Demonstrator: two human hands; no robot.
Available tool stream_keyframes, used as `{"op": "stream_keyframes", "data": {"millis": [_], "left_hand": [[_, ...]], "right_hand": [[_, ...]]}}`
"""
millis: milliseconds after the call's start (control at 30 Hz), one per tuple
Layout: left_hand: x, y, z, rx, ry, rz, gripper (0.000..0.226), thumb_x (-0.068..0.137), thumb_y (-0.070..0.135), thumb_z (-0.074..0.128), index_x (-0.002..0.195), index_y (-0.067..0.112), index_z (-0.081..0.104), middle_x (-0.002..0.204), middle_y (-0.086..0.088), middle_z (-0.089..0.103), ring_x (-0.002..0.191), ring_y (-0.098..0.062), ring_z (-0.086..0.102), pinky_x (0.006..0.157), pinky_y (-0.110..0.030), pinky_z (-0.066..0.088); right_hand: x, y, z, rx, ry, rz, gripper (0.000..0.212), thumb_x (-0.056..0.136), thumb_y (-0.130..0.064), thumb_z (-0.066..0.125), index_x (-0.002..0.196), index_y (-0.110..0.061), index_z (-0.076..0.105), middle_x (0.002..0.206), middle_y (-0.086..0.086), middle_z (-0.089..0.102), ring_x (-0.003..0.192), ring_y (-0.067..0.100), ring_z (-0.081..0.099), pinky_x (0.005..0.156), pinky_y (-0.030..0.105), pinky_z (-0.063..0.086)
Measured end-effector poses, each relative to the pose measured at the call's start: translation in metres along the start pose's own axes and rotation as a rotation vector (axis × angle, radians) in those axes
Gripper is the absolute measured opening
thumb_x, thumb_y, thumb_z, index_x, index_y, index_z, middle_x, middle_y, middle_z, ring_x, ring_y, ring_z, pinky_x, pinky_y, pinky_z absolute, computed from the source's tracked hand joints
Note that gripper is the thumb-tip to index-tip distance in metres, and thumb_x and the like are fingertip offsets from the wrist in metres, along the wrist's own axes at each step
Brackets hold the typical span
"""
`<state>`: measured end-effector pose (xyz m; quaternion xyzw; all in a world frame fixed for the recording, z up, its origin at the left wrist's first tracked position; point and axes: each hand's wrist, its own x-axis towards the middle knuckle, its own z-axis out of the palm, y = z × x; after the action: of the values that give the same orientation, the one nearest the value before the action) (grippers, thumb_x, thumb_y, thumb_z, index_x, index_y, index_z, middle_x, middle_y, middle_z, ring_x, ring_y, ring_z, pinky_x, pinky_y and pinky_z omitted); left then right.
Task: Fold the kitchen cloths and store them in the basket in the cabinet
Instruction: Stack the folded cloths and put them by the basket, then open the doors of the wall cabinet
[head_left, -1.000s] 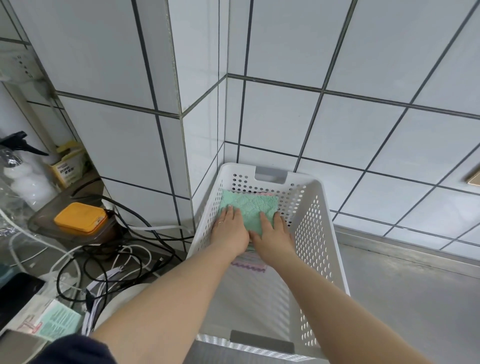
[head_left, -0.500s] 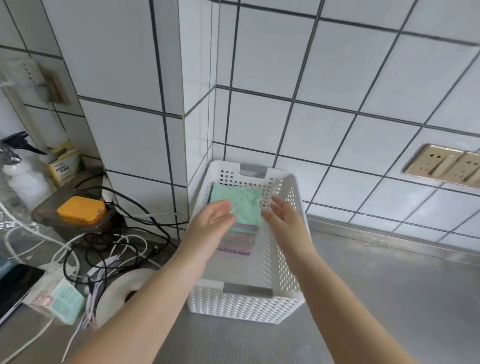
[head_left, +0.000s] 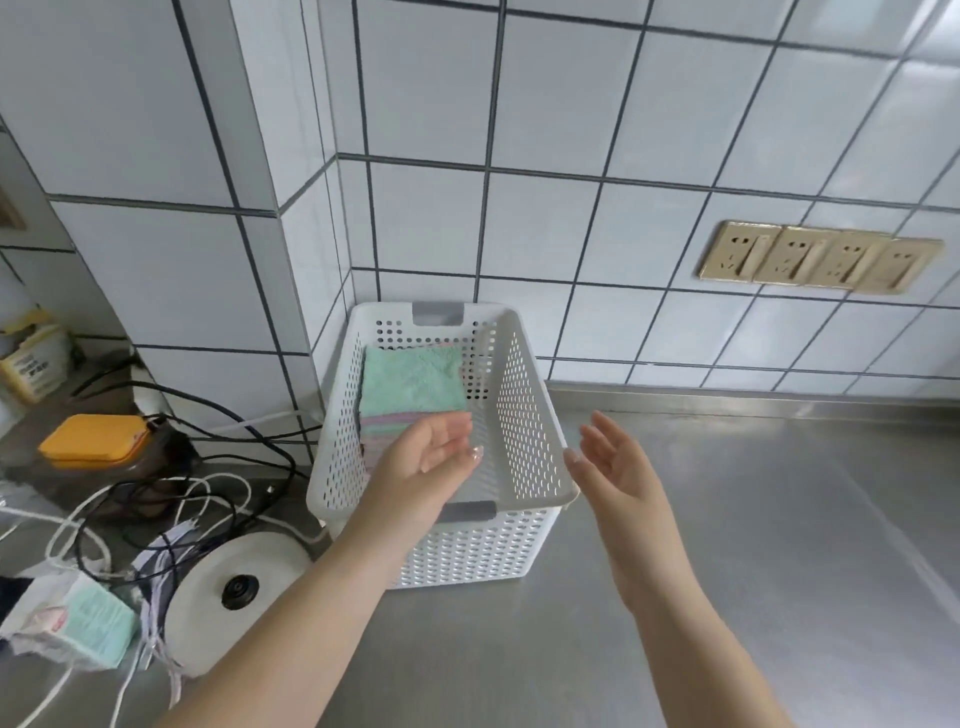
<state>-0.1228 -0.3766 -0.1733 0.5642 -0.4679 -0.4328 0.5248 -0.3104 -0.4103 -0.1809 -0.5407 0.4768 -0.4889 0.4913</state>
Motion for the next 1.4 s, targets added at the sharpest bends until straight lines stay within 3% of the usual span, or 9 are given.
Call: {"op": "stream_keyframes", "data": {"millis": [267, 433, 700, 833, 967, 1033, 1167, 1267, 1400], "left_hand": [[-0.024, 0.004, -0.018, -0.075, -0.321, 0.025, 0.032, 0.088, 0.013, 0.063, 0.116, 0.027, 0.058, 0.117, 0.014, 0.062, 0.108, 0.007, 0.056, 0.077, -0.007, 0.045], [-0.052, 0.006, -0.036, -0.102, -0.508, 0.073, 0.026, 0.089, 0.007, 0.06, 0.109, 0.023, 0.06, 0.112, 0.005, 0.064, 0.094, 0.007, 0.06, 0.073, -0.004, 0.045], [-0.13, 0.032, 0.004, -0.178, -0.864, 0.091, 0.027, 0.088, 0.0, 0.057, 0.103, 0.023, 0.059, 0.106, 0.002, 0.062, 0.09, -0.004, 0.057, 0.078, -0.015, 0.046], [-0.194, 0.04, 0.04, -0.157, -1.12, 0.124, 0.028, 0.088, 0.005, 0.06, 0.109, 0.022, 0.058, 0.112, 0.003, 0.063, 0.095, -0.001, 0.061, 0.08, -0.01, 0.048], [-0.274, 0.052, 0.074, -0.125, -1.381, 0.165, 0.029, 0.085, 0.019, 0.065, 0.112, 0.029, 0.059, 0.116, 0.008, 0.064, 0.107, -0.003, 0.06, 0.093, -0.025, 0.048], [-0.319, 0.062, 0.086, -0.112, -1.521, 0.216, 0.033, 0.083, 0.028, 0.067, 0.115, 0.032, 0.059, 0.117, 0.012, 0.064, 0.109, -0.003, 0.06, 0.095, -0.028, 0.048], [-0.418, 0.088, 0.094, -0.145, -1.782, 0.243, 0.046, 0.068, 0.046, 0.069, 0.111, 0.038, 0.057, 0.115, 0.019, 0.062, 0.104, 0.003, 0.06, 0.084, -0.016, 0.051], [-0.499, 0.105, 0.093, -0.212, -1.945, 0.22, 0.04, 0.076, 0.033, 0.07, 0.114, 0.033, 0.056, 0.117, 0.013, 0.062, 0.105, 0.0, 0.06, 0.085, -0.014, 0.05], [-0.583, 0.124, 0.09, -0.333, -2.114, 0.143, 0.034, 0.087, 0.007, 0.063, 0.119, 0.018, 0.058, 0.121, 0.002, 0.062, 0.106, -0.003, 0.06, 0.079, -0.008, 0.049]], "right_hand": [[-0.079, -0.003, 0.013, -0.052, 0.293, -0.005, 0.053, 0.086, -0.023, 0.065, 0.129, -0.042, 0.042, 0.131, -0.015, 0.051, 0.124, -0.004, 0.045, 0.104, 0.027, 0.035], [-0.155, -0.01, 0.039, -0.072, 0.512, 0.016, 0.052, 0.087, -0.024, 0.063, 0.131, -0.04, 0.041, 0.134, -0.011, 0.049, 0.125, 0.003, 0.045, 0.093, 0.02, 0.036], [-0.295, -0.038, 0.028, -0.114, 0.854, 0.022, 0.054, 0.085, -0.028, 0.065, 0.132, -0.038, 0.041, 0.138, -0.009, 0.048, 0.127, 0.005, 0.045, 0.1, 0.026, 0.04], [-0.388, -0.054, 0.022, -0.135, 1.074, 0.004, 0.049, 0.085, -0.028, 0.065, 0.125, -0.046, 0.042, 0.137, -0.014, 0.047, 0.126, 0.002, 0.043, 0.092, 0.018, 0.039], [-0.487, -0.074, 0.026, -0.194, 1.299, 0.028, 0.051, 0.081, -0.039, 0.065, 0.123, -0.052, 0.039, 0.135, -0.019, 0.046, 0.124, -0.001, 0.043, 0.083, 0.01, 0.036], [-0.536, -0.085, 0.03, -0.204, 1.416, 0.02, 0.052, 0.08, -0.04, 0.066, 0.123, -0.05, 0.039, 0.136, -0.016, 0.046, 0.127, 0.002, 0.042, 0.086, 0.013, 0.036], [-0.63, -0.108, 0.045, -0.242, 1.606, 0.033, 0.059, 0.071, -0.05, 0.07, 0.123, -0.05, 0.042, 0.135, -0.017, 0.048, 0.126, 0.001, 0.043, 0.101, 0.029, 0.039], [-0.697, -0.129, 0.06, -0.298, 1.766, 0.003, 0.05, 0.067, -0.047, 0.068, 0.112, -0.053, 0.047, 0.129, -0.018, 0.05, 0.121, -0.007, 0.044, 0.091, 0.022, 0.043], [-0.76, -0.155, 0.086, -0.382, 1.935, 0.001, 0.049, 0.072, -0.041, 0.069, 0.116, -0.047, 0.046, 0.136, -0.01, 0.048, 0.127, 0.0, 0.042, 0.105, 0.028, 0.036]]}}
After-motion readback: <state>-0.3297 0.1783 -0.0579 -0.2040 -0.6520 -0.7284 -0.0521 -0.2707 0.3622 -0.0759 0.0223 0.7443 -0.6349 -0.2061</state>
